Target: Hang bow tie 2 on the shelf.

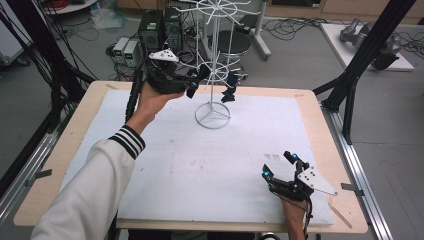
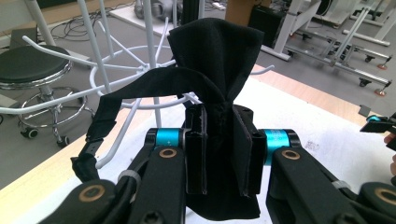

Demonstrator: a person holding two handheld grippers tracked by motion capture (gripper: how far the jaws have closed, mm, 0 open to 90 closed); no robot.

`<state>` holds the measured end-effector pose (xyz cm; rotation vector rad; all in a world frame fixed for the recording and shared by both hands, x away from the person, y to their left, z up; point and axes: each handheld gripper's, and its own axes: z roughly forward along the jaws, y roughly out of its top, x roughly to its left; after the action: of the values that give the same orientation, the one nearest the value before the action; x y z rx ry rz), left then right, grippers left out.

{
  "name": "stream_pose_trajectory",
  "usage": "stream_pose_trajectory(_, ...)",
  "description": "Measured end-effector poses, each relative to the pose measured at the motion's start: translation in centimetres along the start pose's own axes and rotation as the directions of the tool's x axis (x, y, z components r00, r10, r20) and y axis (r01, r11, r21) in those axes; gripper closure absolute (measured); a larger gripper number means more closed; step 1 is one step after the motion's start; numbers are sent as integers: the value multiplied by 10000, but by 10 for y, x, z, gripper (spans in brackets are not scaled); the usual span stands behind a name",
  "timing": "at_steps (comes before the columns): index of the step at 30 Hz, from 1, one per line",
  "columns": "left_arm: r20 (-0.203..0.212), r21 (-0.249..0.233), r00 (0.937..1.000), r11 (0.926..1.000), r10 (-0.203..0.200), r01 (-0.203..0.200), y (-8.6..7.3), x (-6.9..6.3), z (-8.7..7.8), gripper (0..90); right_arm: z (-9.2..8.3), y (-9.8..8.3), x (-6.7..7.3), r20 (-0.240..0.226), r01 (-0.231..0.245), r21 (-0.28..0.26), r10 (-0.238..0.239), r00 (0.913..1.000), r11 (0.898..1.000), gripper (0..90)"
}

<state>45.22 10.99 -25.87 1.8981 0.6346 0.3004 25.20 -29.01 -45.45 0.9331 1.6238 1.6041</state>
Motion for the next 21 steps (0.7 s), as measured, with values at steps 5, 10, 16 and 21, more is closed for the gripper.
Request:
stream_pose_trajectory(5,63,48,9999,9999,-91,90,-2,1,1,757,0,0,0,6,6,-11,-6,10000,10000,107)
stream_pose_trajectory(10,221,111,9989,9991,-405,403,-8,5,3,688,0,0,0,18,-12,11,12,10000,10000,107)
stream_pose_trajectory(16,495,-37,9983,9995,-309,312,-9,4,-3,472,0,0,0,10,12,2,-12,10000,10000,107)
stream_pose_trajectory(21,713,-71,9974,9999,-78,84,-11,-1,-14,291,0,0,0,31,40,23,-40,10000,10000,107)
